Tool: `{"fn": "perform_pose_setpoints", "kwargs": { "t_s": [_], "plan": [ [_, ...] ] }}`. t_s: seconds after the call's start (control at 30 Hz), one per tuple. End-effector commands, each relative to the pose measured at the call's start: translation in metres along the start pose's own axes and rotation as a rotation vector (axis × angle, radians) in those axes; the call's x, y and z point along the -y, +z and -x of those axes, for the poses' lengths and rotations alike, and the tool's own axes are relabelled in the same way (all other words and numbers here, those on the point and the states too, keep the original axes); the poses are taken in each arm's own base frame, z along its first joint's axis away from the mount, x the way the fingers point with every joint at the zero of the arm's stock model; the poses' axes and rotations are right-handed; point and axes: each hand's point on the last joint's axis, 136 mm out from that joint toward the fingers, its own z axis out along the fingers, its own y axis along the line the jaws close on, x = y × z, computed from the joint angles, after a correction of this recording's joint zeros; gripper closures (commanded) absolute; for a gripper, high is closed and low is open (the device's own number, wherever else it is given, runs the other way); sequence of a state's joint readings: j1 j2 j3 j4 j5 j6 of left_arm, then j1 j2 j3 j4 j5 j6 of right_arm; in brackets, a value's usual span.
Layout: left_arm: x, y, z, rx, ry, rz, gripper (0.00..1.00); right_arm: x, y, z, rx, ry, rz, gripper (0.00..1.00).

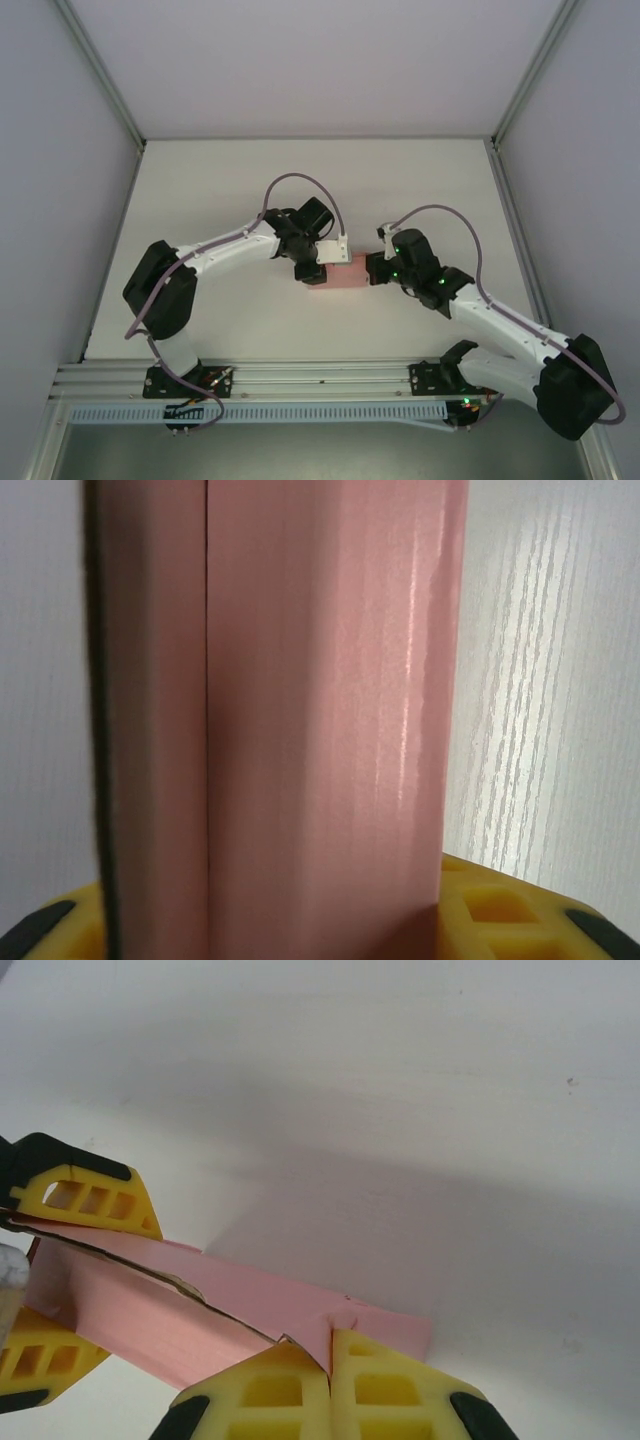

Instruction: Assemble paper box

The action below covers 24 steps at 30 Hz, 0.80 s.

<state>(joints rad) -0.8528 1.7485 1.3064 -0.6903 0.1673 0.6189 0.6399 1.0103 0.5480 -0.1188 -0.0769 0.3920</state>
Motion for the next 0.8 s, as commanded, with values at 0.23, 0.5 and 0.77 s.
{"fn": "perform_pose_setpoints", "kwargs": {
  "t_s": [0.23,0.5,0.77],
  "plan": [
    [-0.031,-0.011,0.005,0.02,-0.126,0.103,0.43,0.029,0.009,-0.052,0.009,-0.065,-0.161,1.0],
    [-0.026,-0.038,0.012,0.082,-0.181,0.139,0.25,0.03,0.012,-0.051,-0.081,-0.042,-0.277,1.0],
    [-0.02,-0.071,-0.014,0.123,-0.38,0.258,0.19,0.014,0.017,-0.048,-0.131,-0.063,-0.334,1.0]
  ]
}}
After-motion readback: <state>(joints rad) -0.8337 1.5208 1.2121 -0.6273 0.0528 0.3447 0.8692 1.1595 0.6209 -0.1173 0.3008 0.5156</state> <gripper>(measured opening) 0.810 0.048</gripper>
